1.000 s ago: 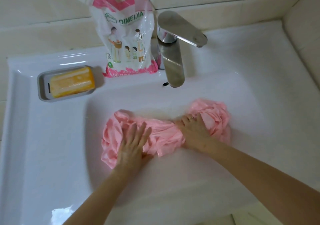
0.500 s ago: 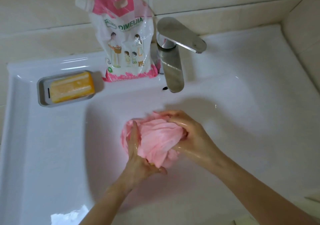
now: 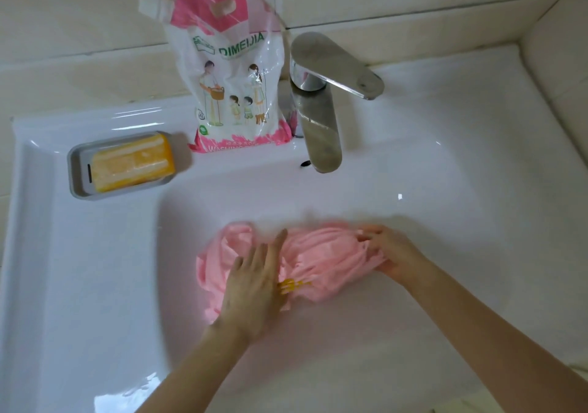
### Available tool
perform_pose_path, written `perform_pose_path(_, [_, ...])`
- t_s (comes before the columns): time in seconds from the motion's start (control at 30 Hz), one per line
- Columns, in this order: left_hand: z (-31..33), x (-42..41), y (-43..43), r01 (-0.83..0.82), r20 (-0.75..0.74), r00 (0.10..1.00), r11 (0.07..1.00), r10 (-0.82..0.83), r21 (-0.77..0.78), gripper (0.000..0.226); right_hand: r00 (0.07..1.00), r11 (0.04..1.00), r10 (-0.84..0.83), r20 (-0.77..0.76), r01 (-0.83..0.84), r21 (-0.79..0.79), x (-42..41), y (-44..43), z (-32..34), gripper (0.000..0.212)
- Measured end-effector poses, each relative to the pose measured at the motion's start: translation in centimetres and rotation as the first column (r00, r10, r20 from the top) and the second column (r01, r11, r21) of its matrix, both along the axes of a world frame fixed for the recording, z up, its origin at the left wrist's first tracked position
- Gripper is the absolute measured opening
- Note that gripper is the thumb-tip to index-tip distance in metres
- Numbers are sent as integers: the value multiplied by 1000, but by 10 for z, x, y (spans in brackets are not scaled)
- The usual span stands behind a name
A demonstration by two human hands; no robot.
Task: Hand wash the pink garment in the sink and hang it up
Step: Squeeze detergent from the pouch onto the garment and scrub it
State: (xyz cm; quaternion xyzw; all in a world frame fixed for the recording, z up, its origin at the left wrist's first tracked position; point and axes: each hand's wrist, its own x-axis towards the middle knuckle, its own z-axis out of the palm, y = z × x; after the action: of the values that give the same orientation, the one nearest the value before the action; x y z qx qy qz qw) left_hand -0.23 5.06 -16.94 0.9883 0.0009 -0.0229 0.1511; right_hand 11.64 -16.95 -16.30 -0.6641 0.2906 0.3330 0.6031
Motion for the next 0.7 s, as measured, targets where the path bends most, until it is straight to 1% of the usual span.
perform_pose_path(0.03, [-14,-3,4,22,-57,998,995,-16,102,124,998,983,-20,62,31,-181,3,2,-6,41])
perform_pose_path(0.07, [-24,-6,10,26,-74,997,987,-14,158,132,991,943,-29,134,71,-324,5,2,-10,54])
perform_pose_path(0.1, [-32,-7,13,6,-91,996,985,10,174,134,986,919,-62,157,118,-376,6,6,-10,67])
perform_pose_path(0.13, [-36,-5,13,-15,-145,989,988,38,152,135,987,916,-82,141,131,-380,5,14,-11,75])
perform_pose_path(0.17, [-38,-2,11,-35,-184,981,990,60,135,135,993,916,-37,110,78,-394,0,25,-13,81])
perform_pose_path(0.2, [-38,0,8,-45,-230,971,992,71,117,134,994,887,67,81,-22,-461,-5,39,-15,85])
perform_pose_path(0.23, [-39,2,5,-37,-266,962,994,63,103,131,978,812,198,58,-131,-568,-12,53,-22,87])
perform_pose_path(0.27, [-39,3,2,-28,-286,957,995,55,96,126,952,716,299,62,-181,-674,-20,66,-30,85])
perform_pose_path(0.3, [-40,3,0,-37,-288,956,996,60,86,117,930,645,357,90,-176,-744,-26,76,-36,80])
perform_pose_path(0.33, [-42,3,-1,-55,-266,961,995,74,79,107,918,627,377,125,-153,-764,-28,82,-37,69])
perform_pose_path(0.4, [-50,1,-1,-111,-220,967,990,128,89,86,881,703,398,255,-114,-702,-25,84,-40,45])
perform_pose_path(0.43, [-53,1,-2,-132,-223,964,989,143,63,77,835,748,417,358,-91,-657,-27,83,-37,36])
perform_pose_path(0.47, [-52,2,-3,-149,-242,959,989,150,25,72,746,783,453,487,-72,-618,-33,85,-31,32])
perform_pose_path(0.5, [-51,3,-3,-177,-260,951,984,169,-8,69,621,788,515,590,-73,-612,-44,90,-23,31])
perform_pose_path(0.53, [-50,4,-5,-209,-306,933,977,187,-40,65,489,757,604,630,-103,-645,-58,96,-18,33])
perform_pose_path(0.57, [-47,4,-7,-272,-341,915,955,217,-122,58,352,696,698,624,-128,-706,-71,102,-20,33])
perform_pose_path(0.6, [-45,2,-8,-314,-311,917,932,249,-179,48,252,631,767,590,-135,-764,-82,109,-27,31])
perform_pose_path(0.63, [-46,1,-8,-366,-269,916,897,299,-248,32,196,591,802,565,-123,-797,-88,115,-34,27])
perform_pose_path(0.67, [-51,-1,-8,-402,-257,907,869,335,-289,18,175,581,809,562,-92,-808,-88,119,-41,23])
perform_pose_path(0.7, [-54,0,-5,-393,-273,905,886,327,-244,14,178,587,802,571,-55,-808,-84,122,-50,19])
